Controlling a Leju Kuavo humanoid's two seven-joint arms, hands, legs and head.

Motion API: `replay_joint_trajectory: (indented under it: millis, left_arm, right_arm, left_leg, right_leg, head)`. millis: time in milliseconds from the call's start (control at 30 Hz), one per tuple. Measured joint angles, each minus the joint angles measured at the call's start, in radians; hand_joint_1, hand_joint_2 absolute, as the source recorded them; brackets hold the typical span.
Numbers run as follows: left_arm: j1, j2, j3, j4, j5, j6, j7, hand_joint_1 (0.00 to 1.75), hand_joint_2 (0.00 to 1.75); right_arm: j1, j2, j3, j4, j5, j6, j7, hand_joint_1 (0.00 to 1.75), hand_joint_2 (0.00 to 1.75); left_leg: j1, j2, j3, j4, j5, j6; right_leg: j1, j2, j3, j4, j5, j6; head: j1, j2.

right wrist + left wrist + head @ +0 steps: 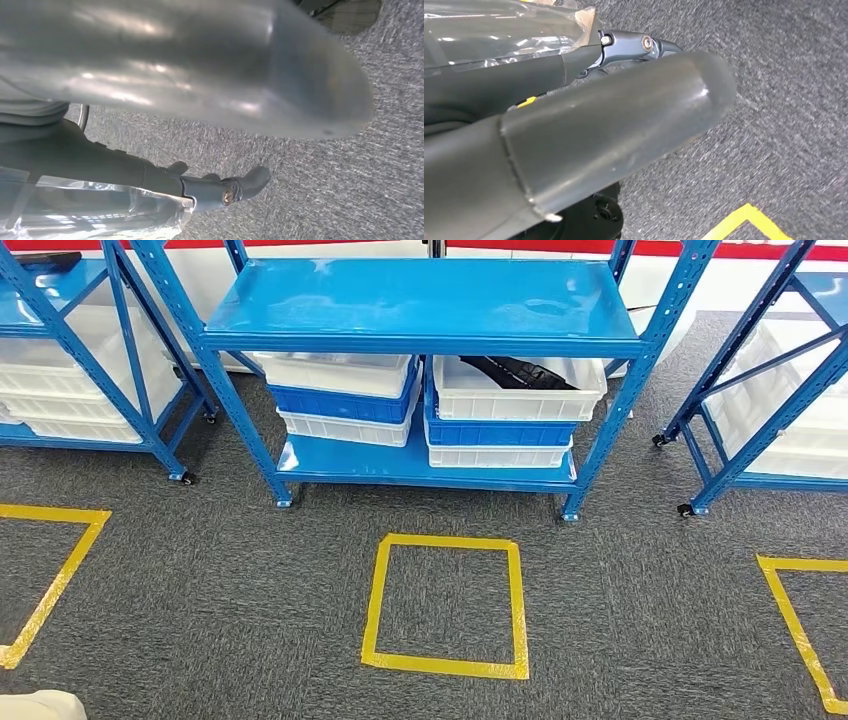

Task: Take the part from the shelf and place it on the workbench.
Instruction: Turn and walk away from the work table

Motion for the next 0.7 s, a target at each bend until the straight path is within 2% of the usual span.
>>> replay_joint_trajectory:
  millis: [33, 100, 133, 167, 200, 233, 300, 333, 367, 467, 500, 533, 567, 633, 667, 700]
  left_arm:
    - [0.000, 0.001, -0.001, 0.000, -0.001, -0.001, 0.000, 0.00, 0.00]
    - [0.000, 0.001, -0.001, 0.000, -0.002, -0.002, 0.000, 0.00, 0.00]
    - [0.001, 0.001, -0.002, 0.000, -0.002, -0.003, 0.000, 0.00, 0.00]
    - [0.002, 0.001, -0.002, 0.000, -0.003, -0.003, 0.000, 0.00, 0.00]
    - [0.003, 0.001, -0.002, 0.000, -0.003, -0.003, 0.000, 0.00, 0.00]
    - [0.003, 0.001, -0.002, 0.000, -0.004, -0.002, 0.000, 0.00, 0.00]
    - [0.002, 0.002, -0.003, 0.000, -0.006, -0.001, 0.000, 0.00, 0.00]
    - [0.001, 0.002, -0.005, 0.000, -0.007, 0.000, 0.000, 0.00, 0.00]
    - [0.001, 0.003, -0.007, 0.000, -0.008, 0.000, 0.000, 0.00, 0.00]
    - [0.001, 0.003, -0.014, 0.000, -0.010, 0.001, 0.000, 0.00, 0.00]
    - [0.002, 0.003, -0.015, 0.000, -0.010, 0.002, 0.000, 0.00, 0.00]
    - [0.002, 0.003, -0.016, 0.000, -0.010, 0.002, 0.000, 0.00, 0.00]
    - [0.002, 0.003, -0.017, 0.000, -0.010, 0.002, 0.000, 0.00, 0.00]
    - [0.002, 0.003, -0.017, 0.000, -0.010, 0.003, 0.000, 0.00, 0.00]
    - [0.002, 0.003, -0.017, 0.000, -0.010, 0.003, 0.001, 0.00, 0.00]
    - [0.003, 0.003, -0.018, 0.000, -0.010, 0.003, 0.001, 0.00, 0.00]
  right_arm:
    - [0.000, 0.000, 0.000, 0.000, 0.000, 0.000, 0.000, 0.00, 0.00]
    - [0.000, 0.000, 0.000, 0.000, 0.001, 0.000, 0.000, 0.00, 0.00]
    - [0.000, 0.000, 0.000, 0.000, 0.001, 0.000, 0.000, 0.00, 0.00]
    - [0.001, 0.000, 0.000, 0.000, 0.001, 0.000, 0.000, 0.00, 0.00]
    - [0.001, 0.000, 0.000, 0.000, 0.001, 0.000, 0.000, 0.00, 0.00]
    - [0.001, 0.000, 0.000, 0.000, 0.001, 0.000, 0.000, 0.00, 0.00]
    - [0.001, 0.001, 0.000, 0.000, 0.001, 0.000, 0.000, 0.00, 0.00]
    - [0.000, 0.002, 0.000, 0.000, 0.001, 0.000, 0.000, 0.00, 0.00]
    - [0.000, 0.002, -0.001, 0.000, 0.001, 0.000, -0.001, 0.00, 0.00]
    - [0.000, 0.004, -0.001, 0.000, 0.001, 0.000, -0.002, 0.00, 0.00]
    - [0.000, 0.004, -0.001, 0.000, 0.001, 0.000, -0.002, 0.00, 0.00]
    - [0.000, 0.004, -0.001, 0.000, 0.002, 0.000, -0.002, 0.00, 0.00]
    - [-0.001, 0.004, -0.001, 0.000, 0.002, 0.000, -0.002, 0.00, 0.00]
    - [-0.002, 0.004, -0.002, 0.000, 0.002, -0.001, -0.002, 0.00, 0.00]
    - [-0.001, 0.004, -0.002, 0.000, 0.002, -0.001, -0.001, 0.00, 0.00]
    - [0.001, 0.004, -0.003, 0.000, 0.002, -0.001, -0.001, 0.00, 0.00]
  left_leg:
    - [0.002, 0.002, -0.017, 0.039, -0.024, -0.005]
    - [0.004, 0.007, -0.083, 0.167, -0.086, -0.014]
    - [0.005, 0.008, -0.117, 0.226, -0.106, -0.016]
    - [0.006, 0.009, -0.139, 0.259, -0.108, -0.016]
    - [0.006, 0.009, -0.143, 0.255, -0.091, -0.013]
    - [0.006, 0.009, -0.127, 0.212, -0.058, -0.009]
    - [0.002, 0.012, -0.067, 0.078, 0.013, 0.007]
    - [-0.002, 0.014, -0.043, 0.027, 0.030, 0.015]
    - [-0.006, 0.015, -0.029, -0.002, 0.035, 0.022]
    - [-0.010, 0.009, -0.013, -0.028, 0.031, 0.040]
    - [-0.009, 0.007, -0.003, -0.035, 0.032, 0.046]
    - [-0.008, 0.006, 0.008, -0.039, 0.032, 0.050]
    - [-0.007, 0.005, 0.016, -0.042, 0.032, 0.053]
    - [-0.010, 0.004, 0.020, -0.042, 0.027, 0.057]
    - [-0.011, 0.003, 0.023, -0.041, 0.023, 0.058]
    - [-0.012, 0.001, 0.028, -0.041, 0.019, 0.057]
  right_leg:
    - [-0.002, 0.000, 0.004, -0.001, 0.001, -0.005]
    - [0.000, -0.001, 0.005, -0.001, -0.001, -0.011]
    - [0.001, -0.001, 0.006, 0.000, -0.003, -0.012]
    - [0.003, -0.001, 0.007, 0.000, -0.005, -0.013]
    - [0.004, -0.001, 0.010, 0.000, -0.008, -0.014]
    - [0.005, 0.000, 0.015, 0.000, -0.011, -0.014]
    - [0.007, 0.001, 0.024, -0.001, -0.019, -0.009]
    - [0.009, 0.001, 0.027, -0.003, -0.024, -0.004]
    - [0.010, 0.000, 0.030, -0.007, -0.027, 0.002]
    - [0.015, -0.002, 0.047, 0.005, -0.021, 0.027]
    - [0.016, -0.001, 0.045, 0.025, -0.028, 0.032]
    - [0.016, -0.001, 0.031, 0.056, -0.048, 0.033]
    - [0.016, 0.000, 0.004, 0.106, -0.076, 0.028]
    - [0.016, 0.001, -0.066, 0.227, -0.129, 0.018]
    - [0.016, 0.001, -0.096, 0.267, -0.139, 0.018]
    - [0.016, 0.001, -0.110, 0.271, -0.131, 0.023]
  head:
    - [-0.002, 0.000]
    - [-0.007, 0.000]
    - [-0.007, 0.000]
    - [-0.007, 0.000]
    - [-0.008, 0.000]
    - [-0.007, 0.000]
    - [-0.007, 0.000]
    - [-0.007, 0.000]
    - [-0.007, 0.000]
    - [-0.008, 0.000]
    - [-0.007, 0.000]
    - [-0.006, 0.000]
    - [-0.004, 0.000]
    - [-0.001, 0.000]
    - [-0.001, 0.000]
    - [0.000, 0.000]
